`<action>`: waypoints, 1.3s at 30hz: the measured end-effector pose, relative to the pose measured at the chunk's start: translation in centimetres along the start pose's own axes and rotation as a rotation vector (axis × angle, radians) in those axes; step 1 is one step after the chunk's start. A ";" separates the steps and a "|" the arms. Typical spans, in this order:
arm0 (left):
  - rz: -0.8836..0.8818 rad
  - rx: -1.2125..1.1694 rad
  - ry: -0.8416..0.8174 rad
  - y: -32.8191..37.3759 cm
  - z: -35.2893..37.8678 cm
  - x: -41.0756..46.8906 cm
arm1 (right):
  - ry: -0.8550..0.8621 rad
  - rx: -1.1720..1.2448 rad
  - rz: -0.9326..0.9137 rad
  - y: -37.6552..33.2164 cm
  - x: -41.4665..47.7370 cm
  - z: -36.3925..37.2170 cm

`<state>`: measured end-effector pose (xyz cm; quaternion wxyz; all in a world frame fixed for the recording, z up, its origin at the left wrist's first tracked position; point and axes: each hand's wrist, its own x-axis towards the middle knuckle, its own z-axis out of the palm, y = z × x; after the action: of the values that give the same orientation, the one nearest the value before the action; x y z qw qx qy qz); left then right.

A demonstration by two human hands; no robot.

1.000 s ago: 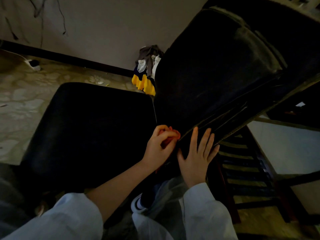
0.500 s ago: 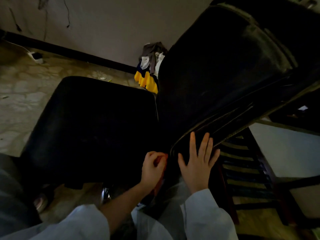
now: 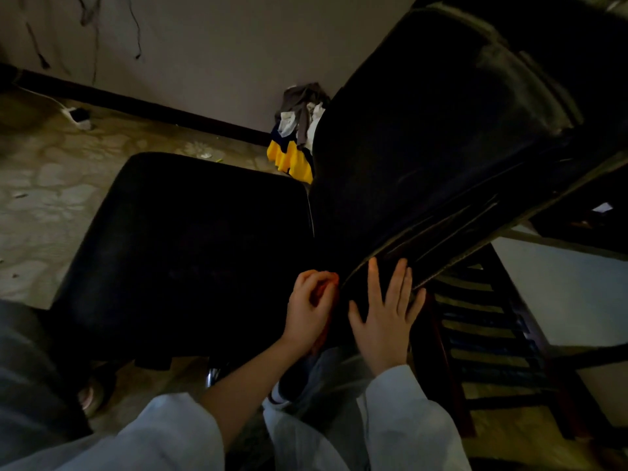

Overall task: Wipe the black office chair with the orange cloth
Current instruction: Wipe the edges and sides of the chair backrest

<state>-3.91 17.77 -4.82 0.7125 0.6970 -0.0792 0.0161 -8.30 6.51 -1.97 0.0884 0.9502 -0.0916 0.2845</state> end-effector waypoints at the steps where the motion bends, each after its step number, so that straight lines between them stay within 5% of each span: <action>1: -0.021 0.030 -0.007 -0.4 -0.3 0.1 | -0.004 -0.005 -0.003 0.1 0.0 -0.1; 5: 0.026 0.039 0.056 1.0 -0.9 0.8 | 0.039 -0.061 0.000 0.4 0.2 -1.3; 11: 0.523 0.003 0.039 8.8 -0.2 3.4 | 0.122 -0.041 0.041 1.4 1.0 -3.2; 19: 0.964 0.472 -0.036 12.2 2.3 5.8 | 0.181 0.033 0.073 2.1 1.7 -4.4; 30: 0.874 0.600 -0.051 6.6 -0.3 4.4 | 0.116 0.043 0.127 2.0 1.4 -3.8; 39: 0.854 0.418 0.008 13.6 1.5 5.2 | 0.165 0.132 0.125 2.1 1.5 -4.3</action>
<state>-0.72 16.17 9.34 0.4868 0.7305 -0.3510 0.3260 -9.79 5.21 2.62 0.0151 0.9196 -0.1242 0.3723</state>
